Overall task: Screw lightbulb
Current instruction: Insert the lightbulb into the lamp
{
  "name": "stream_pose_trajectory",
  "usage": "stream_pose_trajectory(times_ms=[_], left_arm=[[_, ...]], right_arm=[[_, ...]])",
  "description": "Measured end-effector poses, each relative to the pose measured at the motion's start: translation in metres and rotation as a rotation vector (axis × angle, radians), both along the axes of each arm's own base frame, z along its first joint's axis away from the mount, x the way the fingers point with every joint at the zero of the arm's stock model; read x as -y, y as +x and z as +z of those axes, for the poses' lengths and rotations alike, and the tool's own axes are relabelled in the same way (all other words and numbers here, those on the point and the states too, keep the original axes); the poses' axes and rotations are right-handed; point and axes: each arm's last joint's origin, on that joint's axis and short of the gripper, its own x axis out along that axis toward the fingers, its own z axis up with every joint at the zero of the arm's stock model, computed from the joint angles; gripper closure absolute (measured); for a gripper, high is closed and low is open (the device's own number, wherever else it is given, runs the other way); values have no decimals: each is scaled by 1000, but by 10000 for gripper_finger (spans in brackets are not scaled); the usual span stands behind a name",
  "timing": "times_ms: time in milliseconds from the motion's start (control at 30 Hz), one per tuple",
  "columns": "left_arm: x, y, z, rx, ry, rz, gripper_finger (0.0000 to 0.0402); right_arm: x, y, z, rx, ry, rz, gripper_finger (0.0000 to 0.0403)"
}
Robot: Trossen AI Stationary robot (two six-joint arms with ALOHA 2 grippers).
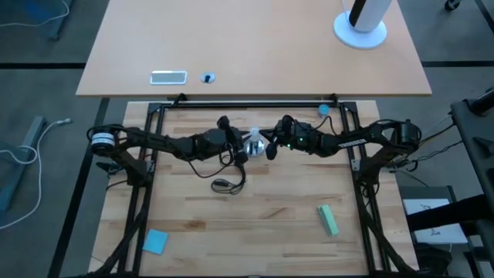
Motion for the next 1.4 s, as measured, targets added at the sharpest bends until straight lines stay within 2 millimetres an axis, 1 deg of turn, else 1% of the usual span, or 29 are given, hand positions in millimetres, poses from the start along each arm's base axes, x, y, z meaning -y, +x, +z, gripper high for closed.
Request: stream_pose_trajectory(times_ms=[400,800,1033,1133,1400], left_arm=[[0,-2,-4,-8,-2,1,358],[-7,-5,-7,-17,-3,25,365],[-8,-5,-7,-17,-3,23,364],[-6,-5,-7,-17,-9,4,365],[-6,-6,-10,-30,-15,2,361]], right_arm=[[0,0,0,6,12,-3,403],[-2,1,2,26,7,8,403],[-4,-1,9,51,-6,5,403],[-3,-3,12,50,-20,-53,403],[-5,-5,2,-33,-10,-85,403]])
